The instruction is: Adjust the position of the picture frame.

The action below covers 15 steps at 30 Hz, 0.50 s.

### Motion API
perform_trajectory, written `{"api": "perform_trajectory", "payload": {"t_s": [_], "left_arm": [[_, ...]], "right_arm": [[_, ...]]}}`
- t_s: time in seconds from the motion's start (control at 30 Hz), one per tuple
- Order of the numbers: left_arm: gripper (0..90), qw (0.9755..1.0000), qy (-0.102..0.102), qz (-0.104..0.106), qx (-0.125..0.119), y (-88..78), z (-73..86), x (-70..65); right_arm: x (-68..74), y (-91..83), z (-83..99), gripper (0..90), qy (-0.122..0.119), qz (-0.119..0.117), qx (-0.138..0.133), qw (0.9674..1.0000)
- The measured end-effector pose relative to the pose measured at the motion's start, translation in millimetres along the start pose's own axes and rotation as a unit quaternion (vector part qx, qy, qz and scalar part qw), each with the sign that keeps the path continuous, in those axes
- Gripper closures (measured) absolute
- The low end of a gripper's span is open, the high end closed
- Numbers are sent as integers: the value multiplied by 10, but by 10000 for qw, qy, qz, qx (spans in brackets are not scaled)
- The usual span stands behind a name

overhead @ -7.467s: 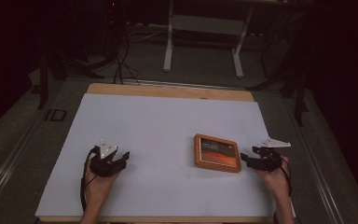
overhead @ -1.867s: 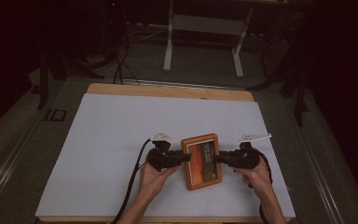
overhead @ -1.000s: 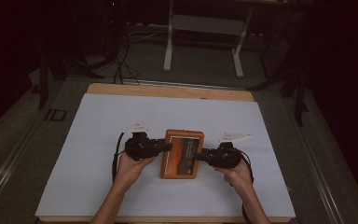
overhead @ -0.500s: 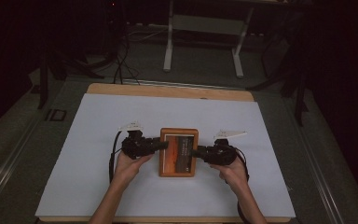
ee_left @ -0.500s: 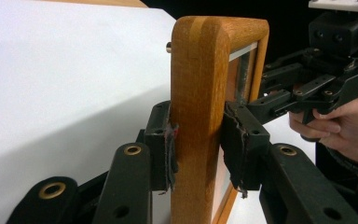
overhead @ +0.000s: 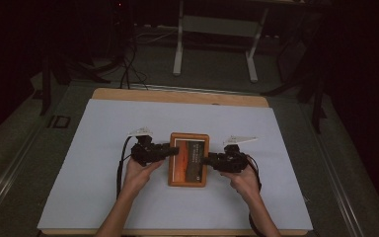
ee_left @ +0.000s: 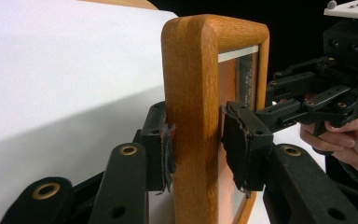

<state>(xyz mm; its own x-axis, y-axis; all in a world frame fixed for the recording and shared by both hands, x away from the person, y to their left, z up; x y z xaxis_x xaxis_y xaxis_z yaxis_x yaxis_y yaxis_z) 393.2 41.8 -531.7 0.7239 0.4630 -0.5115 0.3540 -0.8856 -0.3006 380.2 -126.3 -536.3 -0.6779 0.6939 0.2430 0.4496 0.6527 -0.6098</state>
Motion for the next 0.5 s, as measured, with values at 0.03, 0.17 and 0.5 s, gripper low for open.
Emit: {"api": "perform_trajectory", "payload": {"t_s": [0.03,0.17,0.5], "left_arm": [[612,10000,20,-50,3,13,-3,3],[580,9996,142,-216,113,42,-5,5],[535,9983,-4,-554,161,151,19,177]], "right_arm": [[-11,7,5,649,50,-2,-7,10000],[-27,14,15,646,108,-8,-26,9999],[-123,127,15,614,386,93,178,9991]]}}
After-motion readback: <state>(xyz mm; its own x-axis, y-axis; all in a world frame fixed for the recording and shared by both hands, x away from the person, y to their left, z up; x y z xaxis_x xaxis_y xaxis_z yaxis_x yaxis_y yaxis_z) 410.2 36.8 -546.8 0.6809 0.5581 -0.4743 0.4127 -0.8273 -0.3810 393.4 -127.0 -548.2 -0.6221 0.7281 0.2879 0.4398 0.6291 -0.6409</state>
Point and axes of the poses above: each handheld gripper's, and its own axes: y roughly forward along the jaws, z roughly out of its underside, x roughly to its left, the point moved 9 cm from there along y, roughly forward along the jaws, and after that the axes turned 6 degrees about z, right-handed, at the moved point
